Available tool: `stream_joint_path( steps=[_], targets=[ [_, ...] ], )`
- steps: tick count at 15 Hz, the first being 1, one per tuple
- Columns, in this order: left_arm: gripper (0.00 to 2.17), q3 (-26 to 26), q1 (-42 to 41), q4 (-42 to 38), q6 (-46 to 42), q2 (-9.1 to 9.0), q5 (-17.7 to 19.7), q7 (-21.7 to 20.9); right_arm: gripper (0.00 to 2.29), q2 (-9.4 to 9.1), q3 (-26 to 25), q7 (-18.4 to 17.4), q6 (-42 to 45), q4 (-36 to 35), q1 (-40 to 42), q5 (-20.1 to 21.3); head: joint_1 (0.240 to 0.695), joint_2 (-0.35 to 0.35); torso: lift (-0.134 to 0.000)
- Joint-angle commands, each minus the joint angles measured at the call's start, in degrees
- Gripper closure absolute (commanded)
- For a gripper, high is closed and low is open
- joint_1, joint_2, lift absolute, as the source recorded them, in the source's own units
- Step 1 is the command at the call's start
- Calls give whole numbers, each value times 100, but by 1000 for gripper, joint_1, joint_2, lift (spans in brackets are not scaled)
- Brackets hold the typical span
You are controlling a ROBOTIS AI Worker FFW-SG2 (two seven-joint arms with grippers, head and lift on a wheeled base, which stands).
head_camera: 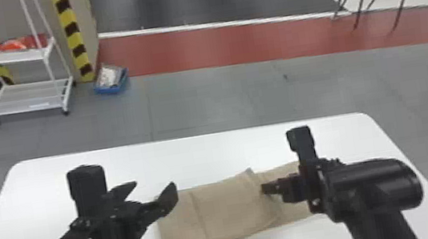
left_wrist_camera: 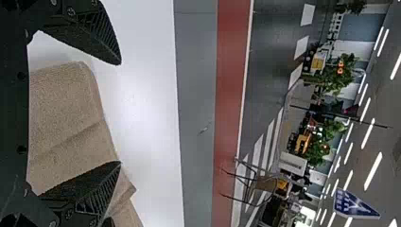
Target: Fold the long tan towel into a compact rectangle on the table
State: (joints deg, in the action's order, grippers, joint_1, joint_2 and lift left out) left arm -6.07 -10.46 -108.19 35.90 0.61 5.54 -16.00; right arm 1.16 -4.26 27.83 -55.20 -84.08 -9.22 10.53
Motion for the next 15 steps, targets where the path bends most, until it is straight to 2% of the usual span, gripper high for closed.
stream_joint_path(
  steps=[1,7,9,12,14,15],
  targets=[
    [147,36,0,0,10,0,0,-8,1180,-2,-66,12,-66,-241,105,-131,695,-132,0],
    [147,194,88,-9,10,0,9,-35,1180,15,-628,460,-628,-1427,659,-315,695,-129,0],
    [144,203,114,0,10,-9,26,-35,1180,51,-769,469,-575,-1366,659,-315,695,-139,0],
    [120,203,140,175,-254,-44,35,0,1180,59,-690,451,-347,-935,509,-166,695,-156,0],
    [117,203,140,351,-729,-53,44,9,1180,59,-716,469,-400,-1128,615,-280,695,-158,0],
    [113,212,140,413,-869,-53,44,44,1180,51,-716,521,-611,-1559,729,-341,695,-156,0]
  ],
)
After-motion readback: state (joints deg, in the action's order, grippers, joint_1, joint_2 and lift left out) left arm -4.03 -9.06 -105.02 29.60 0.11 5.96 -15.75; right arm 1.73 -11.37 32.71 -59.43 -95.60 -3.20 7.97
